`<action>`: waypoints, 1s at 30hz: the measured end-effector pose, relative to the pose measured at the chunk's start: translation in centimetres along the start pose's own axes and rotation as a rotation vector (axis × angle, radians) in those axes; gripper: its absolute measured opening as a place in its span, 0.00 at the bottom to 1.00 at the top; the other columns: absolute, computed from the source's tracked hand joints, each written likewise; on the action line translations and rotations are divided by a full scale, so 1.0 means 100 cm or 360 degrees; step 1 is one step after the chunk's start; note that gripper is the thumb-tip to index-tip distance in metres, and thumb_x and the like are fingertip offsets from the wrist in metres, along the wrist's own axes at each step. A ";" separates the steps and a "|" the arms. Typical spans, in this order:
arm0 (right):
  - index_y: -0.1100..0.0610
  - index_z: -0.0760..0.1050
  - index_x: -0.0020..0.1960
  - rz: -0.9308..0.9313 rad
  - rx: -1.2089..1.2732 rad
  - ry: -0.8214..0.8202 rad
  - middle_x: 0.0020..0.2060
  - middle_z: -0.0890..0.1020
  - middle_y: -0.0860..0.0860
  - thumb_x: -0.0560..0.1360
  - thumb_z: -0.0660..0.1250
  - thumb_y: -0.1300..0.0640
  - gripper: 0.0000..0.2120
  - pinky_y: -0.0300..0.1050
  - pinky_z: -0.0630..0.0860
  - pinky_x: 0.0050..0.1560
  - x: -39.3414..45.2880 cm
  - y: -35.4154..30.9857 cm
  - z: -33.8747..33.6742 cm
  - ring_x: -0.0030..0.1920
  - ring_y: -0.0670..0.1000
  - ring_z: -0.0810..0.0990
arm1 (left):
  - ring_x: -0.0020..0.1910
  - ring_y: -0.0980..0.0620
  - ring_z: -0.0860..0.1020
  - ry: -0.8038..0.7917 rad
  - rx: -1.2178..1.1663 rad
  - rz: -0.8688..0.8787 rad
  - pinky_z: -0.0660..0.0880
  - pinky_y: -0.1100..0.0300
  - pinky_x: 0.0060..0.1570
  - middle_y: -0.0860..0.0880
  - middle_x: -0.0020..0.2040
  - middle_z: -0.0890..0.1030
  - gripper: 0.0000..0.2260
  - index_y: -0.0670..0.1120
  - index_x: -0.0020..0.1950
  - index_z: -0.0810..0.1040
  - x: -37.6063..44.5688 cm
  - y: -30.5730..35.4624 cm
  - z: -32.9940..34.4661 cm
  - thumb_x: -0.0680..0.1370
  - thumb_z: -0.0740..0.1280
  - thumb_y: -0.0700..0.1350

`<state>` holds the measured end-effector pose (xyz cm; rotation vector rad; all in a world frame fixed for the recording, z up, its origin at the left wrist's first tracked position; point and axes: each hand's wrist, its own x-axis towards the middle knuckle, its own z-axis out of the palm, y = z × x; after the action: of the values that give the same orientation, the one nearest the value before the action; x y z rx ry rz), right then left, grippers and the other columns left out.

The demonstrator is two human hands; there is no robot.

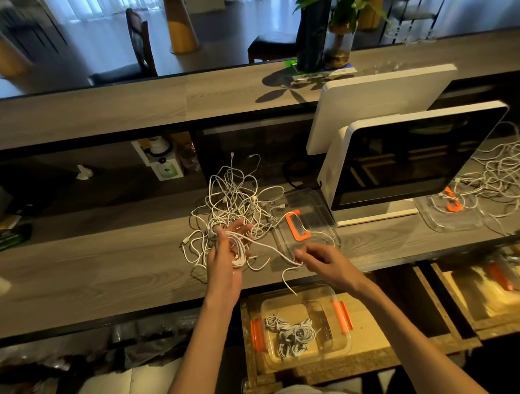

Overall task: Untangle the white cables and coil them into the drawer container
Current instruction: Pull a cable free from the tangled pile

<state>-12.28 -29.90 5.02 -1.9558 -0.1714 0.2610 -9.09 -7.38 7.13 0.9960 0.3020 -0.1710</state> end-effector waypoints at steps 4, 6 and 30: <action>0.58 0.79 0.52 0.0035 0.0205 -0.0136 0.40 0.77 0.46 0.84 0.64 0.54 0.09 0.36 0.72 0.41 -0.012 -0.004 0.003 0.40 0.44 0.75 | 0.47 0.46 0.83 0.0156 -0.0272 -0.0068 0.78 0.48 0.56 0.45 0.43 0.82 0.19 0.43 0.54 0.80 0.004 0.002 -0.002 0.83 0.57 0.57; 0.56 0.80 0.55 0.0057 0.0248 -0.0318 0.42 0.78 0.47 0.84 0.64 0.54 0.08 0.38 0.73 0.42 -0.016 -0.009 0.001 0.42 0.46 0.76 | 0.39 0.49 0.81 0.0217 -0.0188 -0.0084 0.80 0.52 0.47 0.48 0.39 0.80 0.18 0.44 0.52 0.79 0.005 0.001 -0.003 0.83 0.59 0.56; 0.52 0.86 0.49 -0.0328 -0.0392 0.0165 0.43 0.82 0.43 0.78 0.73 0.51 0.05 0.36 0.73 0.43 0.051 -0.056 0.008 0.43 0.43 0.79 | 0.28 0.54 0.71 -0.0759 0.0427 -0.0499 0.60 0.67 0.21 0.44 0.36 0.78 0.35 0.40 0.60 0.75 -0.016 -0.005 0.028 0.82 0.47 0.69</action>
<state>-7.54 -25.76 9.30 -2.1700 -0.3487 0.0020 -10.30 -9.99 8.69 1.1335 -0.0071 -0.7375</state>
